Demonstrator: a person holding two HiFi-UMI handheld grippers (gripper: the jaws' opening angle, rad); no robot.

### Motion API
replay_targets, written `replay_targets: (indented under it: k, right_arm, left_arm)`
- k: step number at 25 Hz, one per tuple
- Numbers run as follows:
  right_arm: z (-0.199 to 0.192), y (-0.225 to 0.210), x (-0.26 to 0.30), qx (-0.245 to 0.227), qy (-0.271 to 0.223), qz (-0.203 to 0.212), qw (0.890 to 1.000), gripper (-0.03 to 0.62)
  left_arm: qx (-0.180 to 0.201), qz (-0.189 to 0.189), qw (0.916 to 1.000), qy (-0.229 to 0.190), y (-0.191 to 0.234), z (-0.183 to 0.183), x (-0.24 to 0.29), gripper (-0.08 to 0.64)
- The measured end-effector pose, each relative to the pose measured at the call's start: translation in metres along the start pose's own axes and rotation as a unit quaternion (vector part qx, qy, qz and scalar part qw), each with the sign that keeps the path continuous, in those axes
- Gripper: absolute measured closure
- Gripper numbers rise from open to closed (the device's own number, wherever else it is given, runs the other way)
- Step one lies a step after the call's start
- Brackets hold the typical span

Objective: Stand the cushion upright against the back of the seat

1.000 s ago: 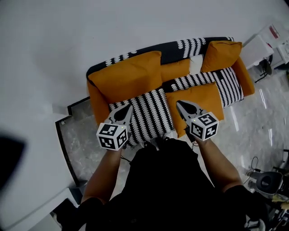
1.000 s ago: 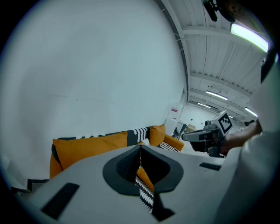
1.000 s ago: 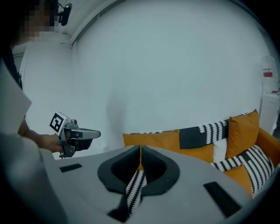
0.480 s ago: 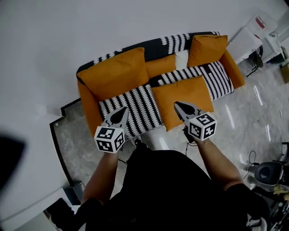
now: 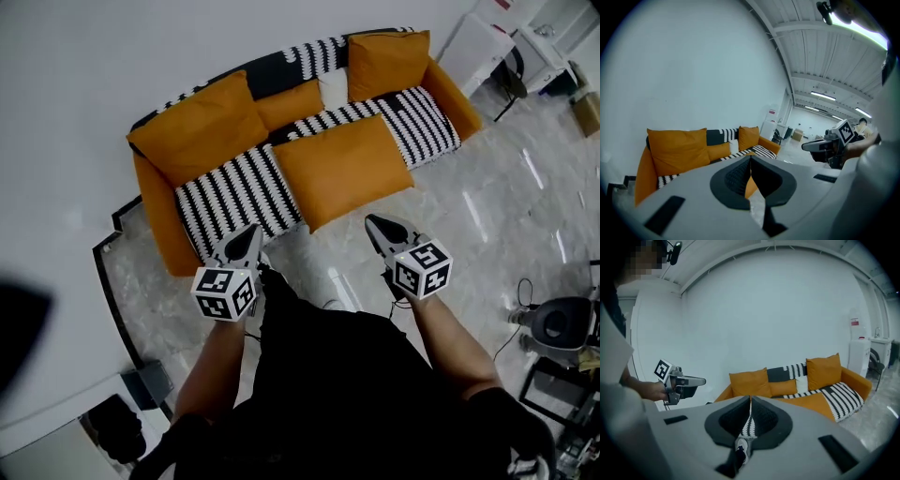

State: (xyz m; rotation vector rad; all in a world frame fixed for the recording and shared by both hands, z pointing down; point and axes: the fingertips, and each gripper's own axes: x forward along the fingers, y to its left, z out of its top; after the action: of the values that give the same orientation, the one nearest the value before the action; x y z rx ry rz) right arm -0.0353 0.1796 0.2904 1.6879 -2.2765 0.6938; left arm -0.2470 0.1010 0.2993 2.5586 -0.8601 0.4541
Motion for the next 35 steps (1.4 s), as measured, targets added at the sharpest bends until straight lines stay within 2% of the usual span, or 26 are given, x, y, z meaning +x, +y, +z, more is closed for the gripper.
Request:
replay_targets:
  k: [7, 14, 23, 29, 35]
  right_arm:
    - [-0.054, -0.039, -0.1, 0.039, -0.01, -0.042, 0.998, 0.554]
    - [-0.071, -0.085, -0.148, 0.077, -0.033, -0.085, 0.993, 0.554]
    - [-0.068, -0.147, -0.151, 0.086, -0.028, -0.111, 0.99, 0.554]
    - [-0.046, -0.21, -0.135, 0.078, -0.004, -0.121, 0.99, 0.554]
    - [-0.019, -0.267, -0.119, 0.069, 0.014, -0.129, 0.989, 0.554]
  left_arm:
    - [0.008, -0.025, 0.9995, 0.019, -0.083, -0.02, 0.016, 0.543]
    - [0.046, -0.053, 0.9965, 0.047, -0.129, -0.019, 0.044, 0.543]
    - [0.05, -0.081, 0.993, 0.07, -0.15, -0.016, 0.118, 0.543]
    - [0.048, -0.076, 0.9943, 0.058, -0.148, 0.011, 0.18, 0.543]
    - [0.036, -0.087, 0.9945, 0.047, -0.156, 0.041, 0.238, 0.543]
